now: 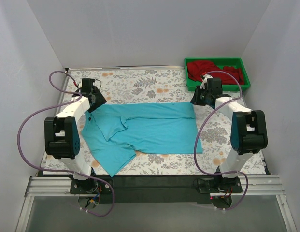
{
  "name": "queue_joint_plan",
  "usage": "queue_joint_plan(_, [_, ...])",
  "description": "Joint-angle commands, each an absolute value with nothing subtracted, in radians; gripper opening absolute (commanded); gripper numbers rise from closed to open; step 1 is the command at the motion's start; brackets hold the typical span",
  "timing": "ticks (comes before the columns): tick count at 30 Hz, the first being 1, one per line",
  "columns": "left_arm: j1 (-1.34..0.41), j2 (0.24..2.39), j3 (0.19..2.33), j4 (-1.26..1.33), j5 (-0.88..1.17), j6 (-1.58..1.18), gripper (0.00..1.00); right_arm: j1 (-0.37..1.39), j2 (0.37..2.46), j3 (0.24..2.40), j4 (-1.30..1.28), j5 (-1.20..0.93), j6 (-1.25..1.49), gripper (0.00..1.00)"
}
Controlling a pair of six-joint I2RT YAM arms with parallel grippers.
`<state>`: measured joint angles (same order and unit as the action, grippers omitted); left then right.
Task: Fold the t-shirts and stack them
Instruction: Fold the tshirt
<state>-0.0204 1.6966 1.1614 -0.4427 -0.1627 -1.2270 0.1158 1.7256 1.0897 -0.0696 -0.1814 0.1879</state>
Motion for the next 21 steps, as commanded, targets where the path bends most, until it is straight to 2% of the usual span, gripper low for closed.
queue_joint_plan(1, [-0.005,1.736,1.218,-0.420,-0.210,-1.221,0.54,0.124,1.792,1.141,0.024,-0.236,0.251,0.26])
queue_joint_plan(4, [-0.002,1.788,1.238,-0.390,-0.219,-1.216,0.49,0.126,1.847,1.154,0.051,-0.241,0.282,0.26])
queue_joint_plan(12, [0.080,1.931,1.281,-0.367,-0.212,-1.227,0.45,0.103,1.977,1.180,0.058,-0.158,0.334,0.26])
queue_joint_plan(15, [0.092,1.986,1.307,-0.391,-0.200,-1.227,0.46,0.071,2.000,1.175,0.055,-0.115,0.348,0.27])
queue_joint_plan(21, [0.089,2.066,1.388,-0.380,-0.055,-1.261,0.54,0.011,2.026,1.223,0.034,-0.114,0.362,0.27])
